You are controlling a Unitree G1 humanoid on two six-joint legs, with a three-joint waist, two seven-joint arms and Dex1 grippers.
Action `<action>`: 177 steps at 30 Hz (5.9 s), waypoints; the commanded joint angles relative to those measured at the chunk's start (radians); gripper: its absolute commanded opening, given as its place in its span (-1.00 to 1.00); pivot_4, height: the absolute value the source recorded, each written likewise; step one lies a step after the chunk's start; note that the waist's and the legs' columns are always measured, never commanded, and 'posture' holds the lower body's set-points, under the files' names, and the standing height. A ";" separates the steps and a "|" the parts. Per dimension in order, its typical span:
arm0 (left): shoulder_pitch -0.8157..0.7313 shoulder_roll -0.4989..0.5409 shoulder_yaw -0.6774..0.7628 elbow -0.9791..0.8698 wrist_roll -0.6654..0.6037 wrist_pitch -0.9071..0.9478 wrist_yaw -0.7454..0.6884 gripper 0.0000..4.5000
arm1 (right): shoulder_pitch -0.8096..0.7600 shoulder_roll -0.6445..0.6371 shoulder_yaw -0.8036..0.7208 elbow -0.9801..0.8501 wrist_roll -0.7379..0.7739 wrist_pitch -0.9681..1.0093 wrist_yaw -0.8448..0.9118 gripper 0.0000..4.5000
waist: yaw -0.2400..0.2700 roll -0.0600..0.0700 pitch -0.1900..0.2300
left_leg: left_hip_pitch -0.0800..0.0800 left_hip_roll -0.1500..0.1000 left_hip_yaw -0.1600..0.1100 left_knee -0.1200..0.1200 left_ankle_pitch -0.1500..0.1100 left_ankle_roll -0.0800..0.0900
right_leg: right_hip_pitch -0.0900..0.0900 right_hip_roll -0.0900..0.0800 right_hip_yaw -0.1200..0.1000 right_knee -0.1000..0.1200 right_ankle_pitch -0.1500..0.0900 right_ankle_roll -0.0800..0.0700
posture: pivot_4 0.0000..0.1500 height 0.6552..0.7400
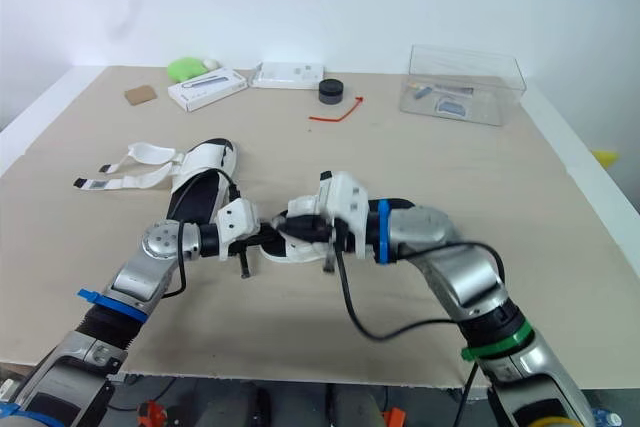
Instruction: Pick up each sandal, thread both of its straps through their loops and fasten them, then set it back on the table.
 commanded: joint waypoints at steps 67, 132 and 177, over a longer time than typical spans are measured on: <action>0.038 0.018 -0.040 -0.024 0.036 0.048 -0.020 -1.00 | -0.260 -0.119 -0.081 0.606 -0.369 -0.289 0.431 0.99 | -0.001 0.001 -0.001 | -0.004 -0.005 0.000 -0.002 -0.001 0.003 | -0.002 0.002 0.001 -0.002 0.003 0.006 | 1.00 1.00; 0.269 0.009 0.256 -0.669 -0.435 0.404 0.189 1.00 | 0.037 0.501 -0.546 0.045 -0.558 0.113 -0.974 -0.99 | -0.032 0.004 0.003 | -0.006 -0.001 0.003 -0.002 0.003 -0.012 | -0.009 0.007 0.011 0.005 0.001 0.010 | 1.00 1.00; 0.254 -0.308 0.311 -0.783 -0.052 0.784 0.995 1.00 | -0.207 0.171 -0.154 0.501 -0.154 -0.347 0.451 0.99 | -0.026 -0.010 0.011 | -0.004 0.000 -0.002 -0.002 0.002 -0.008 | -0.007 0.015 0.016 -0.001 0.013 0.000 | 1.00 1.00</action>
